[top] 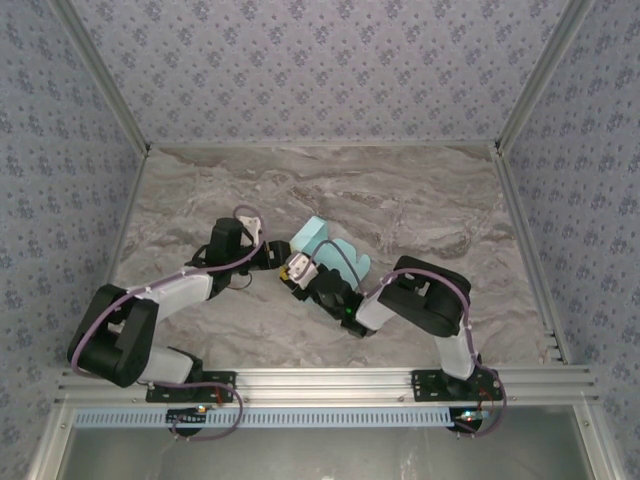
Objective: Fold the paper box
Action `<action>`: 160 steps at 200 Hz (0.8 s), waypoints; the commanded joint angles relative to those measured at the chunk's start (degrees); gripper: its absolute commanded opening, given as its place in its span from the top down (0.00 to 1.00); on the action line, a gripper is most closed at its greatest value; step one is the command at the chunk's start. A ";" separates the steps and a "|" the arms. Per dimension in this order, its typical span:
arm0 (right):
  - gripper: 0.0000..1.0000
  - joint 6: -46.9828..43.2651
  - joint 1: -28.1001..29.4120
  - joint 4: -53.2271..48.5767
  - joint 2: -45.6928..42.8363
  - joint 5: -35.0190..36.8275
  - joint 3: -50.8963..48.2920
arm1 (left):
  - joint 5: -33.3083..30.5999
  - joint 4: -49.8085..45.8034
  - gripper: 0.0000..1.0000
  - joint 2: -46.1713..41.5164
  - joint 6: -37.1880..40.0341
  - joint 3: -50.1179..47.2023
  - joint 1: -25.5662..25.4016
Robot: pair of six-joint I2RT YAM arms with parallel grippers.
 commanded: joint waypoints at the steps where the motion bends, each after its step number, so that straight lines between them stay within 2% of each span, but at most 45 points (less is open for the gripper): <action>1: 0.57 1.50 -0.60 4.09 1.84 2.83 3.86 | 2.61 -2.30 0.46 1.72 -0.72 -1.46 -0.22; 39: 0.68 1.59 -0.67 4.10 2.90 0.15 4.35 | 2.86 -2.39 0.46 1.67 -0.74 -1.38 -0.11; 77: 0.66 3.94 -1.58 4.84 3.95 -5.92 1.62 | 2.95 -2.27 0.46 2.36 -0.16 -1.12 0.39; 106: 0.60 6.21 -3.34 8.21 6.00 -9.03 0.31 | 2.45 -2.49 0.45 2.77 0.49 -1.11 0.47; 134: 0.57 5.29 -5.34 6.00 6.39 -17.38 2.18 | 2.97 -3.13 0.45 2.91 1.16 -0.80 0.70; 160: 0.59 6.91 -7.75 7.39 8.13 -26.74 3.79 | 3.93 -3.40 0.46 3.05 1.16 -0.41 0.67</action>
